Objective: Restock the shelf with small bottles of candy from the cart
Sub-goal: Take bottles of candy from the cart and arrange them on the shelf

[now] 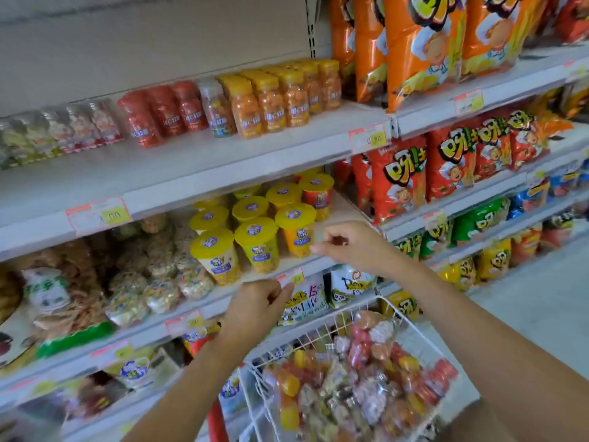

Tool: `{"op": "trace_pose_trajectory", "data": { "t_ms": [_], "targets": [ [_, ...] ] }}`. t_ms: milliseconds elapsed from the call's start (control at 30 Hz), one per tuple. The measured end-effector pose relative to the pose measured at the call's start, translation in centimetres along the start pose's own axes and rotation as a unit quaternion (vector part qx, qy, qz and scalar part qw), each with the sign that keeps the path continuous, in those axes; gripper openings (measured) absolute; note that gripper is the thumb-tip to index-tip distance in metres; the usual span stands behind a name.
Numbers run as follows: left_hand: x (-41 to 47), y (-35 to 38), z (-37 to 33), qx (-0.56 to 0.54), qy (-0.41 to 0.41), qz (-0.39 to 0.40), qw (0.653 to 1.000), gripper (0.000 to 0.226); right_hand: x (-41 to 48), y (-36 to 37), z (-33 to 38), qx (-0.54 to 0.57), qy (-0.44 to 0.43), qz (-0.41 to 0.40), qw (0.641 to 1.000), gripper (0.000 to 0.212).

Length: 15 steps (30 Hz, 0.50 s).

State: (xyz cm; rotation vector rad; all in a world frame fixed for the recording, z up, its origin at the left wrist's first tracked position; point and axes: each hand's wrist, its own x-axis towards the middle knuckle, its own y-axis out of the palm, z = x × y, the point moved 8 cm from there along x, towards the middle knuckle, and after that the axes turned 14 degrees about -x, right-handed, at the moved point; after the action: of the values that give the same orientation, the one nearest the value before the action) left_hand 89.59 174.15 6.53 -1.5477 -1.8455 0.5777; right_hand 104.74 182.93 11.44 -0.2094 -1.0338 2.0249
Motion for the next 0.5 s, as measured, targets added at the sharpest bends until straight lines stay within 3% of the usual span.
{"op": "trace_pose_trajectory", "data": {
  "t_ms": [133,200,300,500],
  "targets": [
    [-4.3,5.3,7.8,0.022,-0.148,0.102,0.983,0.02,-5.3,8.8,-8.6,-0.023,0.136,0.08,0.987,0.02],
    [-6.7,8.1,11.5,0.039,-0.205,0.157,0.965,0.022,-7.9,12.8,-12.2,-0.041,0.199,0.1,0.974,0.016],
    [-8.9,12.0,14.9,0.127,-0.207,0.243,0.939,0.04,-11.2,18.4,-15.5,-0.045,0.281,0.152,0.947,0.04],
    [-8.0,14.4,16.2,0.217,-0.152,0.28,0.923,0.062,-11.2,25.5,-16.6,-0.071,0.267,0.195,0.941,0.055]
  ]
}}
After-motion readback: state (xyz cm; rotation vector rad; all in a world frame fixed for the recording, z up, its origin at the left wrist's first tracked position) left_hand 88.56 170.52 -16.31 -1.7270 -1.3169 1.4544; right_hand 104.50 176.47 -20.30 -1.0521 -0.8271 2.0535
